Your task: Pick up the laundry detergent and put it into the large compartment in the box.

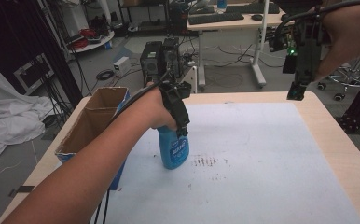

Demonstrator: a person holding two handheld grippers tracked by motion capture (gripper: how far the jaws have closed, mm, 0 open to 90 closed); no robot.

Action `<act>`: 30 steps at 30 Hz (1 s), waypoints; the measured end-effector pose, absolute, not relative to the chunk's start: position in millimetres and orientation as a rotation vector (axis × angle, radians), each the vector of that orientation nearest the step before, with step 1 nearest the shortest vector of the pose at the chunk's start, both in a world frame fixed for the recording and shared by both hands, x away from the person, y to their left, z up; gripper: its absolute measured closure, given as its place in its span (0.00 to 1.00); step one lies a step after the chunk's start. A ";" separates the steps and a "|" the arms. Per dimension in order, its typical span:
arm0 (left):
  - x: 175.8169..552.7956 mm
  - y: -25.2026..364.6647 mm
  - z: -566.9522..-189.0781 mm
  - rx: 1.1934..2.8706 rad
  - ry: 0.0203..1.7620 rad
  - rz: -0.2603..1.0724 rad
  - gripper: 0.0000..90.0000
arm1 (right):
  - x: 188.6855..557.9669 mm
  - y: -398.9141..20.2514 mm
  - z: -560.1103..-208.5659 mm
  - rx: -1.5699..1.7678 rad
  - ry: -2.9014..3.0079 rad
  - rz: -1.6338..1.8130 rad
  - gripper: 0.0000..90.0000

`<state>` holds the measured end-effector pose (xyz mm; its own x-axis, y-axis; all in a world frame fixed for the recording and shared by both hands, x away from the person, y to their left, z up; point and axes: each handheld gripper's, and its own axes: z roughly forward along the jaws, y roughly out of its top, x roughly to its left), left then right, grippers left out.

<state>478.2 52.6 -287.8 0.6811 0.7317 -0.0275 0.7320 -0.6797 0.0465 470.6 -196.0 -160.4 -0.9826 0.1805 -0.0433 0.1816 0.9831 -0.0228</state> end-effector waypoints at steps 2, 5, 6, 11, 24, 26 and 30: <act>478.7 53.4 -287.5 2.821 1.233 -0.020 0.37 | 471.3 -195.6 -160.8 0.278 3.085 -0.045 0.03; 479.5 53.3 -287.6 2.827 1.227 -0.022 0.37 | 470.9 -194.6 -161.6 0.284 3.088 -0.044 0.03; 479.4 52.8 -288.2 2.822 1.229 -0.024 0.37 | 470.8 -194.4 -161.5 0.288 3.089 -0.046 0.03; 479.8 50.7 -290.1 2.828 1.243 -0.014 0.40 | 471.9 -195.3 -161.3 0.272 3.088 -0.048 0.03; 478.3 49.9 -289.8 2.840 1.233 0.000 0.42 | 472.3 -196.7 -162.9 0.273 3.088 -0.045 0.03; 476.1 50.3 -287.5 2.846 1.215 -0.009 0.42 | 471.7 -196.8 -163.0 0.282 3.089 -0.047 0.03; 471.0 49.6 -277.9 2.849 1.192 -0.017 0.42 | 471.4 -197.4 -162.0 0.282 3.085 -0.036 0.03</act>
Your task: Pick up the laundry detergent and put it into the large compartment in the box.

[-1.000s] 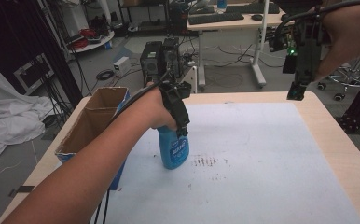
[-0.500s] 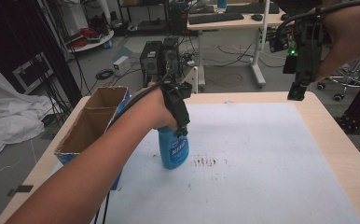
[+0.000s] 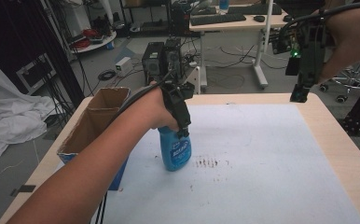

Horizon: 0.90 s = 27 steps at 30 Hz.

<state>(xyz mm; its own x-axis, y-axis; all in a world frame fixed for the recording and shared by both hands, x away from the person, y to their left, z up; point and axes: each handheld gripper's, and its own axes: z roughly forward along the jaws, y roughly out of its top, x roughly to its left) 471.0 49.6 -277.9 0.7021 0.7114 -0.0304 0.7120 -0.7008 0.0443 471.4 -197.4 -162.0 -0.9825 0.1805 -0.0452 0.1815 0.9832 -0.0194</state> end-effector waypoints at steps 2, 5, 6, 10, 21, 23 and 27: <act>467.6 49.6 -270.9 2.848 1.179 -0.013 0.42 | 471.4 -197.5 -161.9 0.277 3.087 -0.034 0.03; 462.6 51.4 -259.2 2.847 1.175 -0.016 0.42 | 470.3 -197.4 -161.0 0.282 3.084 -0.037 0.03; 460.8 52.3 -255.3 2.853 1.174 -0.019 0.42 | 470.3 -197.3 -160.8 0.275 3.083 -0.035 0.03; 453.9 55.4 -241.0 2.868 1.173 -0.022 0.42 | 468.8 -196.3 -160.4 0.263 3.082 -0.030 0.03; 442.3 78.9 -195.3 2.876 1.195 -0.027 0.42 | 465.4 -193.9 -160.4 0.259 3.083 -0.038 0.03; 440.5 83.7 -186.5 2.861 1.205 -0.011 0.42 | 465.7 -194.0 -160.4 0.247 3.084 -0.035 0.03; 437.4 94.1 -169.9 2.836 1.227 0.011 0.42 | 465.1 -192.7 -159.7 0.248 3.083 -0.018 0.03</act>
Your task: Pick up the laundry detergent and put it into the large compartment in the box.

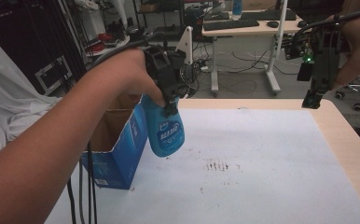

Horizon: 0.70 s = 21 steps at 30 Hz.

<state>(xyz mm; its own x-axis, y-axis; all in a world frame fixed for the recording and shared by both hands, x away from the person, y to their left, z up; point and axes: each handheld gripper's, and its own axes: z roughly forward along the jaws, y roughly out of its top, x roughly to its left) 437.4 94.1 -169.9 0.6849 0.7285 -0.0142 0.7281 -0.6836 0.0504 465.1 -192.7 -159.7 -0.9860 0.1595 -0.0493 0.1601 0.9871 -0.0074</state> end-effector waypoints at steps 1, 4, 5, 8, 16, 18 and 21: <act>437.0 97.0 -166.2 2.836 1.234 0.009 0.42 | 465.0 -192.1 -159.8 0.251 3.082 -0.021 0.03; 435.7 105.7 -156.2 2.824 1.260 0.001 0.42 | 466.1 -192.0 -160.7 0.238 3.085 -0.022 0.03; 435.3 108.4 -152.9 2.822 1.266 -0.003 0.42 | 466.2 -192.3 -161.0 0.246 3.083 -0.026 0.03; 433.8 117.9 -142.2 2.809 1.296 -0.005 0.42 | 467.4 -193.6 -162.4 0.250 3.086 -0.034 0.03; 431.6 147.4 -120.6 2.763 1.381 0.006 0.42 | 469.0 -194.6 -166.7 0.249 3.092 -0.034 0.03; 431.4 155.2 -117.2 2.752 1.406 0.011 0.42 | 469.7 -194.2 -167.3 0.242 3.095 -0.039 0.03; 431.3 166.3 -113.1 2.733 1.445 0.023 0.42 | 469.8 -192.6 -168.4 0.251 3.096 -0.039 0.03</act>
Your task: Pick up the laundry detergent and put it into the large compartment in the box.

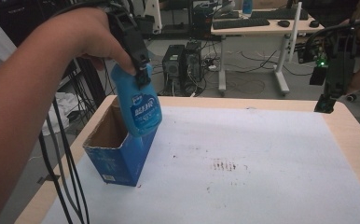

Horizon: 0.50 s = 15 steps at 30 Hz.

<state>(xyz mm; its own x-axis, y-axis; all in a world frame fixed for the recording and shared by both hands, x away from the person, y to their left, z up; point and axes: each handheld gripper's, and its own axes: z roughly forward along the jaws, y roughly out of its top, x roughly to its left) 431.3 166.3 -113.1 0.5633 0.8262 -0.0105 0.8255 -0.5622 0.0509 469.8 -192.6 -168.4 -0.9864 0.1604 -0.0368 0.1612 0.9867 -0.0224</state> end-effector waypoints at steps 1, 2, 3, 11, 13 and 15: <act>431.6 170.4 -111.8 2.723 1.454 0.023 0.42 | 470.1 -192.1 -168.8 0.246 3.099 -0.038 0.03; 432.0 174.9 -110.7 2.711 1.468 0.019 0.42 | 470.1 -191.6 -169.0 0.248 3.099 -0.038 0.03; 432.6 179.5 -109.9 2.703 1.482 0.018 0.42 | 470.1 -191.2 -169.2 0.254 3.098 -0.038 0.03; 438.8 210.5 -110.8 2.663 1.572 0.023 0.42 | 472.4 -190.8 -172.5 0.258 3.102 -0.046 0.03; 440.8 216.2 -113.0 2.655 1.588 0.024 0.42 | 472.5 -190.1 -173.4 0.264 3.102 -0.042 0.03; 441.8 219.5 -115.5 2.663 1.585 0.032 0.42 | 472.5 -189.4 -174.3 0.263 3.105 -0.046 0.03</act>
